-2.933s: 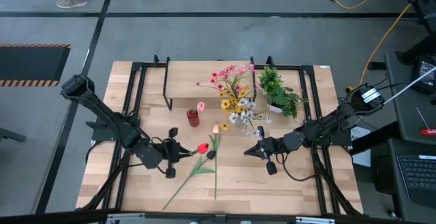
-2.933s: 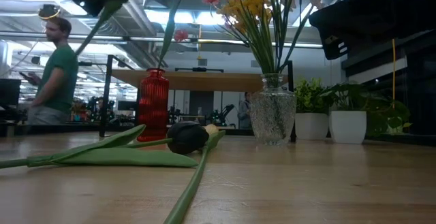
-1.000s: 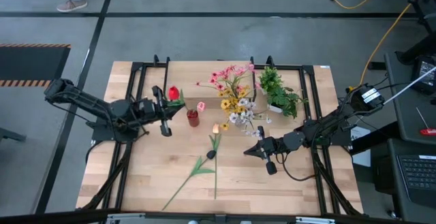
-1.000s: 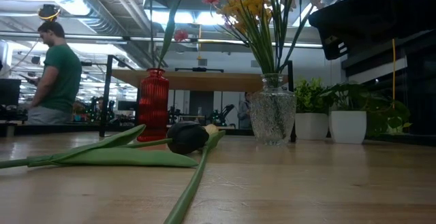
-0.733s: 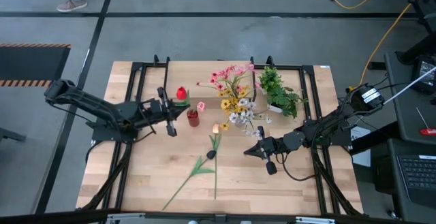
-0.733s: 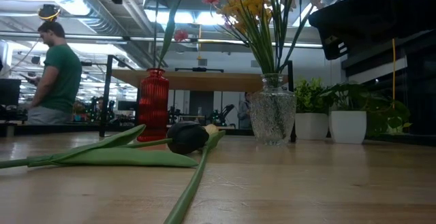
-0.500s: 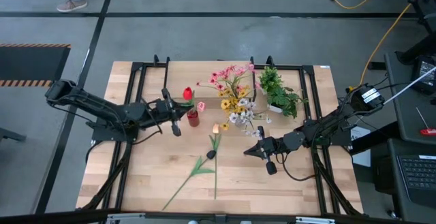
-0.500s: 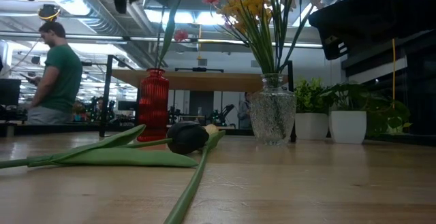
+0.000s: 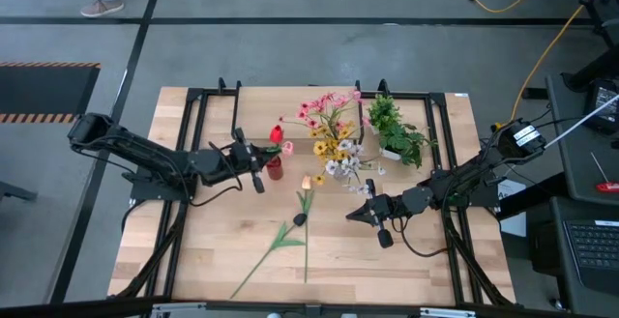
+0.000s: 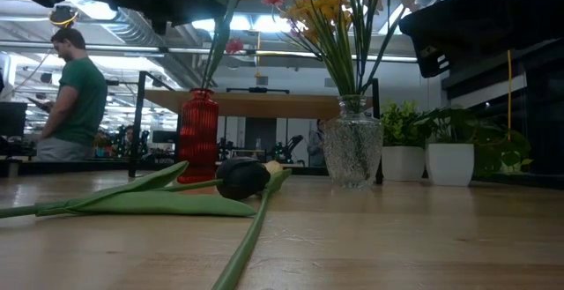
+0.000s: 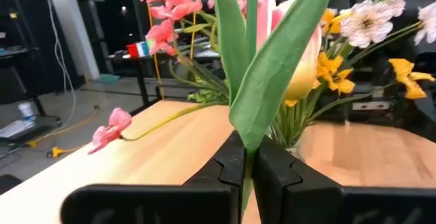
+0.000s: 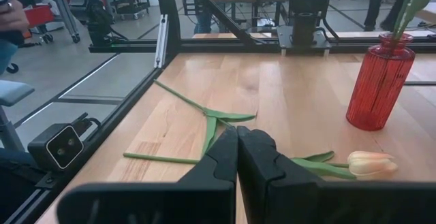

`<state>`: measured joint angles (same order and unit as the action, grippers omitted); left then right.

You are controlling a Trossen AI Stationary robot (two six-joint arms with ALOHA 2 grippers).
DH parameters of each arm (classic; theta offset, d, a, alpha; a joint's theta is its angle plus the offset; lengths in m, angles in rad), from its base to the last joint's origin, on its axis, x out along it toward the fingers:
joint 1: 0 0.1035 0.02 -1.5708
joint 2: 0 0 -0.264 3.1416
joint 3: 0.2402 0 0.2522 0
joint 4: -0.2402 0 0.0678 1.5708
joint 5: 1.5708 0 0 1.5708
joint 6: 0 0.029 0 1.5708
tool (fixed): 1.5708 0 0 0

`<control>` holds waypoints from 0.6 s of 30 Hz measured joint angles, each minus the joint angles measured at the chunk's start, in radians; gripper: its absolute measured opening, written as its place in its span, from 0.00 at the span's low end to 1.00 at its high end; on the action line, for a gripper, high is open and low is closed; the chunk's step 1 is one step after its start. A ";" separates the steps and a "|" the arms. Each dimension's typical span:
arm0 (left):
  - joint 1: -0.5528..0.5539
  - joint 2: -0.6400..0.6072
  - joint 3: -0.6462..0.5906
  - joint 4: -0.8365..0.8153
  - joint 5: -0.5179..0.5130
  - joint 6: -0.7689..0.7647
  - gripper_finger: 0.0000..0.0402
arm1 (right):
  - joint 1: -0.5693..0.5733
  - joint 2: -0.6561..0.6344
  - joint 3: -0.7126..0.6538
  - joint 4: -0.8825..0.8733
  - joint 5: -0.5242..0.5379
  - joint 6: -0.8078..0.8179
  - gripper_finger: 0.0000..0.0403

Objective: Pick and place flowers into a vace then onto a shelf
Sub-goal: Put the red flower into the red flower vase

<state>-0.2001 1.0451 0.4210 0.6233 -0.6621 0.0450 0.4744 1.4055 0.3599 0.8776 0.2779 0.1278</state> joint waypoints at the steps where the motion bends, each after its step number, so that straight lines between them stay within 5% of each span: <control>1: 0.000 0.000 0.000 -0.004 -0.001 -0.005 0.03 | 0.000 0.000 0.000 0.000 0.000 0.001 0.02; 18: -0.001 -0.012 0.000 -0.136 -0.002 -0.070 0.25 | 0.000 0.000 0.000 -0.007 0.000 0.030 0.02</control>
<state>-0.2011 1.0331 0.4210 0.4874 -0.6637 -0.0252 0.4744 1.4055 0.3599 0.8707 0.2779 0.1574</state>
